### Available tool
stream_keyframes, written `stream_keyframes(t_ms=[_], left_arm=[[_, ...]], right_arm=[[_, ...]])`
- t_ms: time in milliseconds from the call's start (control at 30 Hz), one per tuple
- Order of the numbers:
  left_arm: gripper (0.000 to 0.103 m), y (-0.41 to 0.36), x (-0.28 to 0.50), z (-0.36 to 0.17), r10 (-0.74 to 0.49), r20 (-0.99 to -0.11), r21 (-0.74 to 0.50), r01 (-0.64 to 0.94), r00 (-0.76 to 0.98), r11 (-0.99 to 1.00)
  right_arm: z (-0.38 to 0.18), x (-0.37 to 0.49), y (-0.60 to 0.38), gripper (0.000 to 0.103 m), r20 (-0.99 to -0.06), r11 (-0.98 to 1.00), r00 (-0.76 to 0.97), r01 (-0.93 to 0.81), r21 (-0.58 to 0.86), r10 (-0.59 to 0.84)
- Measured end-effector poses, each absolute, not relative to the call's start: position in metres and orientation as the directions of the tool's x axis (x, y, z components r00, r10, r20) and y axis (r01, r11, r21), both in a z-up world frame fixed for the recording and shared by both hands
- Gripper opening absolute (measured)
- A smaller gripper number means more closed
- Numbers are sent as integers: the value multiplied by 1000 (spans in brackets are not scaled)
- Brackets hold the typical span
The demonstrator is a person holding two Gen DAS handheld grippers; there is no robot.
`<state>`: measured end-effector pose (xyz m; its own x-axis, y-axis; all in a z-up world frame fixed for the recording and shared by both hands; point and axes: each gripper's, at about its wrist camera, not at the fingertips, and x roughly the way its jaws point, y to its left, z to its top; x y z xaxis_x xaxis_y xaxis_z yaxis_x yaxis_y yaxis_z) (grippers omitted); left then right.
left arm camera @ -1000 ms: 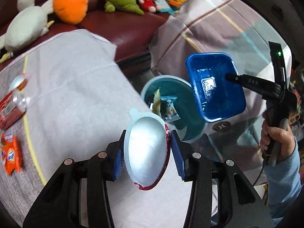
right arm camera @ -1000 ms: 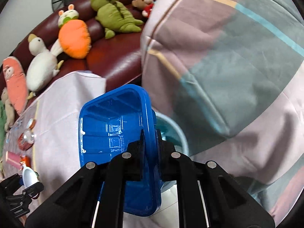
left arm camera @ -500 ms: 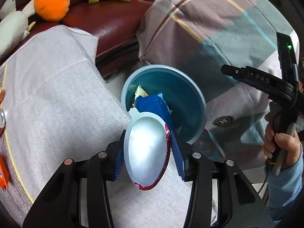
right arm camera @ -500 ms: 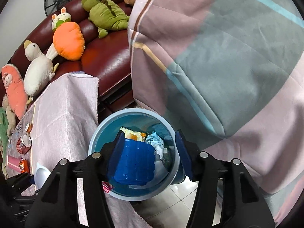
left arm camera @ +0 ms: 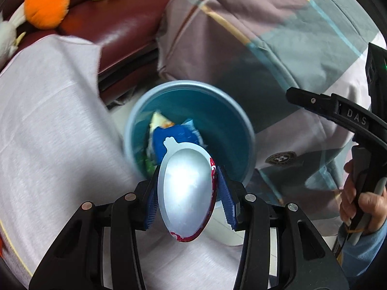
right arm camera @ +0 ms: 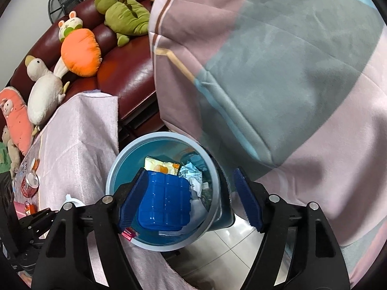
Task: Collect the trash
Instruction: 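Carry tray and cup over the teal bin and open both tools to drop them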
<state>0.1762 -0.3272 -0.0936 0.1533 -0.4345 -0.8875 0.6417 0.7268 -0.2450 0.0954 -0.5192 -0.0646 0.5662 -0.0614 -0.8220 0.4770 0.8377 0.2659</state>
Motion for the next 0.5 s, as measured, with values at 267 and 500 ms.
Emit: stream_keyframes(t_ms=[267,500], left_arm=[[47,-361,179,-110,-482,-871,-320,635,94,703],[79,-363,180,-115,-464,-878,-299,624,117,722]], right_arm=[[-65,89,-531,70,-832,831,549,497,251,-76],[-65,91,-534,70,-837,834,543,495,246,-75]])
